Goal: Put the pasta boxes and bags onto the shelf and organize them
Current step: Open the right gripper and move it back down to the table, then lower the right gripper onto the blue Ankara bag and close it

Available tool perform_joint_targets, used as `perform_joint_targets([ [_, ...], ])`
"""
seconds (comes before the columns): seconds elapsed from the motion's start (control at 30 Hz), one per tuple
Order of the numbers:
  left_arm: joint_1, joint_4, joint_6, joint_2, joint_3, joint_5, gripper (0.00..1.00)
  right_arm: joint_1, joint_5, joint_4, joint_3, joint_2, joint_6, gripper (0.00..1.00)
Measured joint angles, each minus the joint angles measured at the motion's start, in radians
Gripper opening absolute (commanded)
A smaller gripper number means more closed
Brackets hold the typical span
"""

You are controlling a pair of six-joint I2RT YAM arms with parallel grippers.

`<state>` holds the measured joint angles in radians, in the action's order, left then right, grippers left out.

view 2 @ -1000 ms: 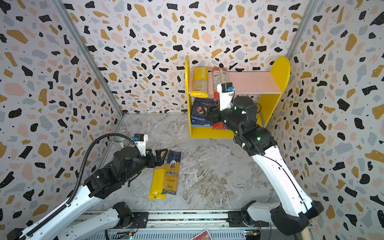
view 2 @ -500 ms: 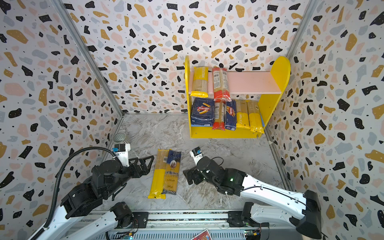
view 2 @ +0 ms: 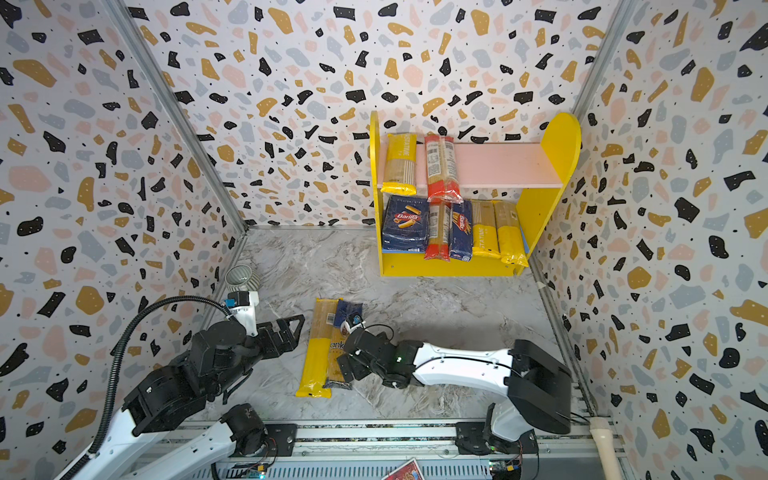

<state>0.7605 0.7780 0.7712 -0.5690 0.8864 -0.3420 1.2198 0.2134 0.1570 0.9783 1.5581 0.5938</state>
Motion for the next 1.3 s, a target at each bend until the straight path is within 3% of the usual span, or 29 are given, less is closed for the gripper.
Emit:
perform_joint_targets([
  [0.3,0.000,0.121,0.027,0.004,0.161,-0.103,0.99,-0.071,-0.091,-0.030,0.036,0.086,-0.005,0.99],
  [0.6,0.000,0.145,0.023,0.010,0.161,-0.139,1.00,-0.135,-0.090,-0.007,0.190,0.163,-0.040,0.99],
  [1.3,0.000,0.178,0.015,0.010,0.161,-0.176,1.00,-0.174,-0.159,-0.032,0.209,0.244,-0.038,0.99],
])
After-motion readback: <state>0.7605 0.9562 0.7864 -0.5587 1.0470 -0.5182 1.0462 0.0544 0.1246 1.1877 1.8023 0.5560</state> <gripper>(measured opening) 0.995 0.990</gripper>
